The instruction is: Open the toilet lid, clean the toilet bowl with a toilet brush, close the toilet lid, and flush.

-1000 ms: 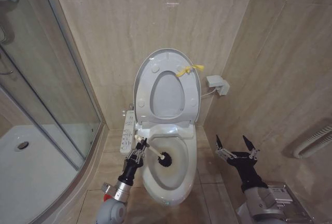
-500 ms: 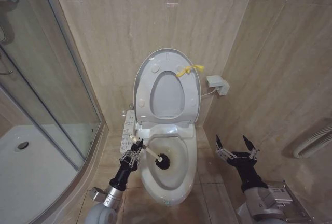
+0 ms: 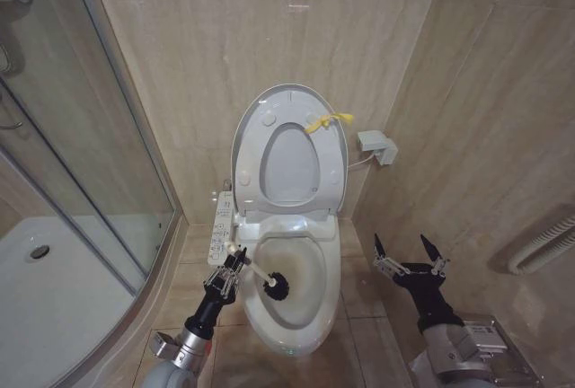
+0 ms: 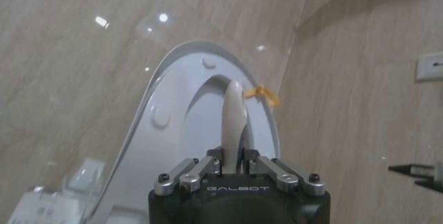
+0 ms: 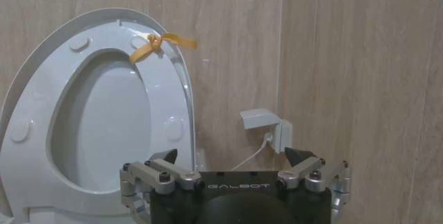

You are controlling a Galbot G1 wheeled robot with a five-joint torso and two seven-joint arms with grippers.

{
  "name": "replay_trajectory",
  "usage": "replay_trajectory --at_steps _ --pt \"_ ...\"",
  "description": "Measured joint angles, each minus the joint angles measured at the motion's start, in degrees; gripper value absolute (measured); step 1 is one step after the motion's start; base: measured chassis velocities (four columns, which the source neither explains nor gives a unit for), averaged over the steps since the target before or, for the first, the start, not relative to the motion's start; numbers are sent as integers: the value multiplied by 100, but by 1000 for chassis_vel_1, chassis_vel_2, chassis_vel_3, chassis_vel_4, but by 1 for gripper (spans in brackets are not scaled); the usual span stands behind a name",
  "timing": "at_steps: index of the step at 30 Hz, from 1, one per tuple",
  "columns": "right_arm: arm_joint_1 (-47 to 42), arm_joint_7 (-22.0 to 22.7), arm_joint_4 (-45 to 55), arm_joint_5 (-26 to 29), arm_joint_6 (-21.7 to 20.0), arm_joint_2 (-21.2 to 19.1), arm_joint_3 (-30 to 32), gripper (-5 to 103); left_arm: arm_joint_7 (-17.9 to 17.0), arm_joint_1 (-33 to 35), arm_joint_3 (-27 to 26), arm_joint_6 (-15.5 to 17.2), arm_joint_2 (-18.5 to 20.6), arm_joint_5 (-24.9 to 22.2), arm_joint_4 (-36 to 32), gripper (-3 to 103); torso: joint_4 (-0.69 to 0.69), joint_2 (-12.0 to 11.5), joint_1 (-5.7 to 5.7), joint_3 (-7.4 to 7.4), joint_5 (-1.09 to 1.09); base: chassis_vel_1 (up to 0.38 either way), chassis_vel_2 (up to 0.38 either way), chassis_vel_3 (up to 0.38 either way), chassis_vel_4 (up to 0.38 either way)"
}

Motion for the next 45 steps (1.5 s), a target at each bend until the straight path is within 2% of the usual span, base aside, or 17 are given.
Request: replay_trajectory --at_steps 4,8,11,12,13,14,16,17,19,21,22,26,31,34,37,41,45 --pt "0 0 0 0 0 0 0 100 -7 215 -109 17 79 -48 -401 19 1 0 1 0 0 0 0 0 0" --pt "0 0 0 0 0 0 0 100 -431 456 -252 -153 83 237 -769 19 1 0 1 0 0 0 0 0 0" --pt "0 0 0 0 0 0 0 100 -1000 894 -458 -339 -34 748 -1259 19 0 0 1 0 0 0 0 0 0" --pt "0 0 0 0 0 0 0 100 -1000 894 -458 -339 -34 748 -1259 19 0 0 1 0 0 0 0 0 0" --pt "0 0 0 0 0 0 0 100 -1223 1054 -499 -352 -93 923 -1407 19 0 0 1 0 0 0 0 0 0" --pt "0 0 0 0 0 0 0 100 -1668 1350 -552 -365 -216 1233 -1678 19 1 0 1 0 0 0 0 0 0" --pt "0 1 0 0 0 0 0 100 -2151 1726 -569 -370 -378 1581 -2054 19 3 0 0 0 1 0 0 0 0" --pt "0 1 0 0 0 0 0 100 -2151 1726 -569 -370 -378 1581 -2054 19 3 0 0 0 1 0 0 0 0" --pt "0 0 0 0 0 0 0 100 -2634 2182 -572 -363 -569 2061 -2534 19 0 0 0 0 0 0 0 0 0" --pt "0 -1 0 0 0 0 -1 100 -2921 2469 -564 -332 -655 2363 -2827 19 2 0 0 0 1 0 0 0 0" --pt "0 -1 0 0 0 0 -1 100 -2921 2469 -564 -332 -655 2363 -2827 19 2 0 0 0 1 0 0 0 0" --pt "0 0 0 0 0 0 0 100 -3513 3020 -556 -138 -884 2913 -3295 19 1 0 0 0 2 0 0 0 0" --pt "0 0 0 0 0 0 -1 100 -3820 3226 -621 -105 -1036 3131 -3241 19 1 0 0 0 2 0 0 0 0" --pt "0 0 0 0 0 0 0 100 -4154 3145 -717 -156 -1133 3237 -2733 19 1 0 0 0 0 0 0 0 0" --pt "0 -1 0 0 0 0 0 100 -4234 3041 -799 -268 -1168 3286 -2384 19 0 0 0 0 0 0 0 0 0" --pt "0 0 0 0 0 0 0 100 -4118 2825 -917 -512 -1125 3159 -1768 19 0 0 0 0 -1 0 0 0 0" --pt "0 0 0 0 0 0 0 100 -3640 2252 -1131 -928 -931 2697 -607 19 1 0 0 0 -2 0 0 0 0"
